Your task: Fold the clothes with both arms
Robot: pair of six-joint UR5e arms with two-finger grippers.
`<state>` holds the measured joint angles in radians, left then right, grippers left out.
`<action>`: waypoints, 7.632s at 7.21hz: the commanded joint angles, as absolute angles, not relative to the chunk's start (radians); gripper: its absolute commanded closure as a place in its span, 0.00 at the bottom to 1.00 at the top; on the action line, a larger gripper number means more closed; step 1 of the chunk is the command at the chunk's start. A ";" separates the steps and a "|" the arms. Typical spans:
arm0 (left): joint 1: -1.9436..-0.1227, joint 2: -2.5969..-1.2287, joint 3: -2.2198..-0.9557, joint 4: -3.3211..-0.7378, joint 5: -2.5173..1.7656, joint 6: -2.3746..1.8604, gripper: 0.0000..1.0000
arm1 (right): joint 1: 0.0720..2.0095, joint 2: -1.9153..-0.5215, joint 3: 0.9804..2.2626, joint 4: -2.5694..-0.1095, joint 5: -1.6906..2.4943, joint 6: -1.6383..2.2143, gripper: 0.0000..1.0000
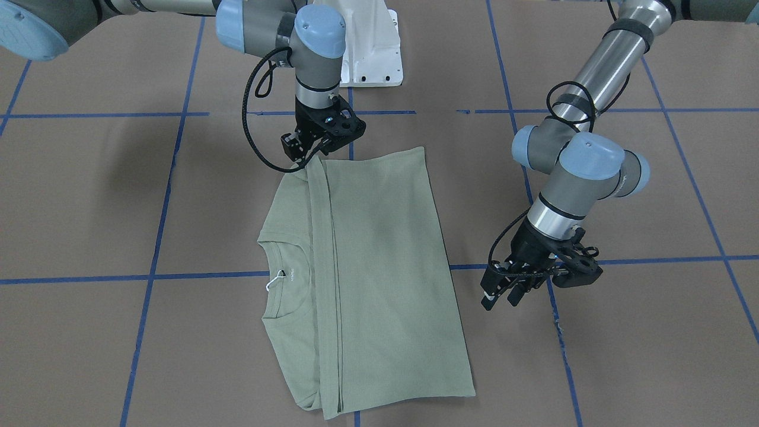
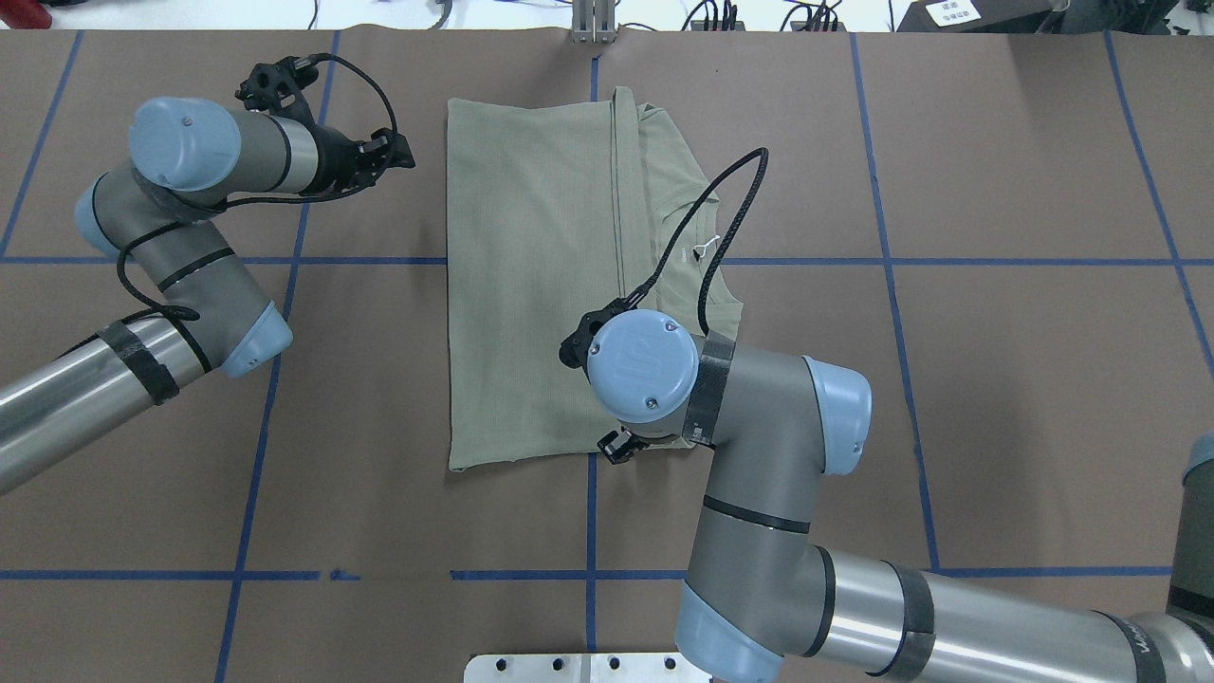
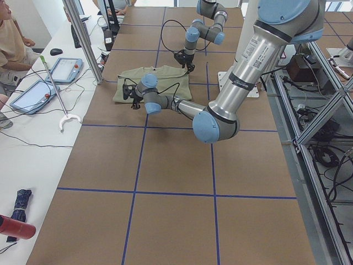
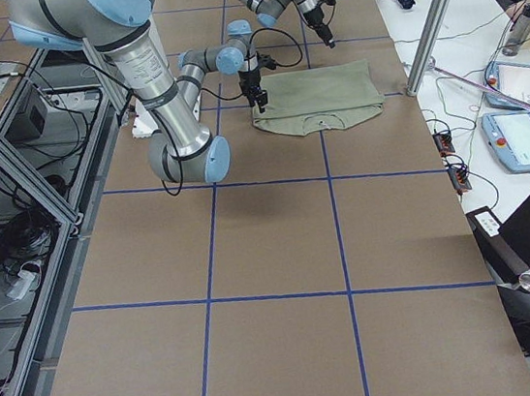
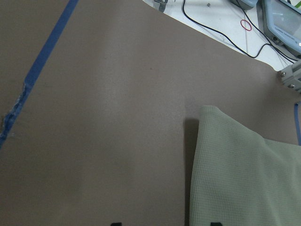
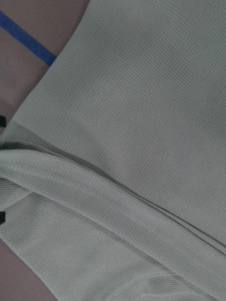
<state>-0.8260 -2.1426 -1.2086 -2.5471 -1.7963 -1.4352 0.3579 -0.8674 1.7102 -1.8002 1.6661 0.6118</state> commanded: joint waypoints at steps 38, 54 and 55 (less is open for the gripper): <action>-0.799 -2.132 -1.270 -2.586 -1.799 -1.534 0.29 | 0.629 -0.670 1.189 -1.471 1.660 0.644 0.00; -0.796 -2.102 -1.307 -2.592 -1.841 -1.537 0.29 | 0.683 -0.548 0.925 -1.364 1.594 0.637 0.00; -0.796 -2.102 -1.307 -2.592 -1.841 -1.537 0.29 | 0.727 -0.566 0.914 -1.364 1.592 0.605 0.00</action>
